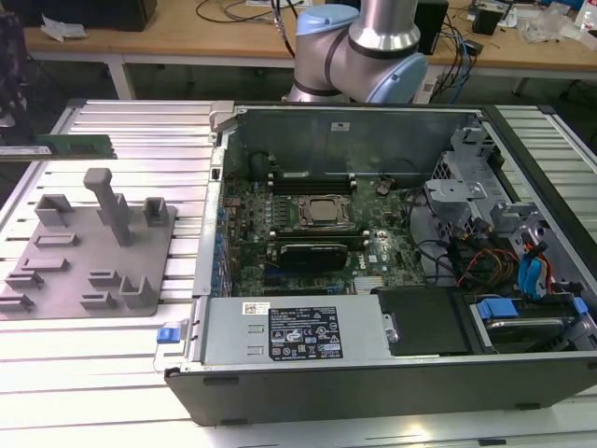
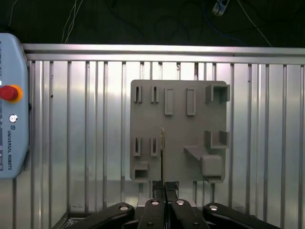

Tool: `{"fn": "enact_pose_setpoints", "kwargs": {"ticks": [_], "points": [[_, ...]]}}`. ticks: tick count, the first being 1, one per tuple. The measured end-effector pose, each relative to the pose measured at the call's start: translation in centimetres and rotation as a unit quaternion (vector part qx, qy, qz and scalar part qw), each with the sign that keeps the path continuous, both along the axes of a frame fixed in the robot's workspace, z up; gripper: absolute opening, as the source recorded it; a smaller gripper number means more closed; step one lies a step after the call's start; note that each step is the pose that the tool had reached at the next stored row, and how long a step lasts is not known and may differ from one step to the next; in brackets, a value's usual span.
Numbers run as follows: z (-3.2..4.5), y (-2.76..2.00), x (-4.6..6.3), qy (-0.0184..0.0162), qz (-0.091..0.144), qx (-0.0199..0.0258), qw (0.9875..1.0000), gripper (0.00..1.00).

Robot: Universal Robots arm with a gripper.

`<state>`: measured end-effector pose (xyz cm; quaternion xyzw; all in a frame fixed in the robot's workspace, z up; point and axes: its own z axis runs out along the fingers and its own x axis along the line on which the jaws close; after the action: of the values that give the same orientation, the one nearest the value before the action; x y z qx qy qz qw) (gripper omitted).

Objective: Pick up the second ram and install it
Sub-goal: 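Pick up the second ram and move it above second insertion slot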

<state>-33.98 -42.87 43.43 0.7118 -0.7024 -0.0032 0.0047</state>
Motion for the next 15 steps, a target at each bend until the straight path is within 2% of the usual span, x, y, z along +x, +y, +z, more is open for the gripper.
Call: {"fn": "enact_pose_setpoints", "kwargs": {"ticks": [10, 11, 15], "points": [[0.00, 0.00, 2.5, 0.0000, 0.000, 0.0000, 1.0000, 0.09], [0.00, 0.00, 2.9, 0.0000, 0.000, 0.0000, 1.0000, 0.09], [-0.01, 0.00, 6.0, 0.0000, 0.000, 0.0000, 1.0000, 0.09]]}}
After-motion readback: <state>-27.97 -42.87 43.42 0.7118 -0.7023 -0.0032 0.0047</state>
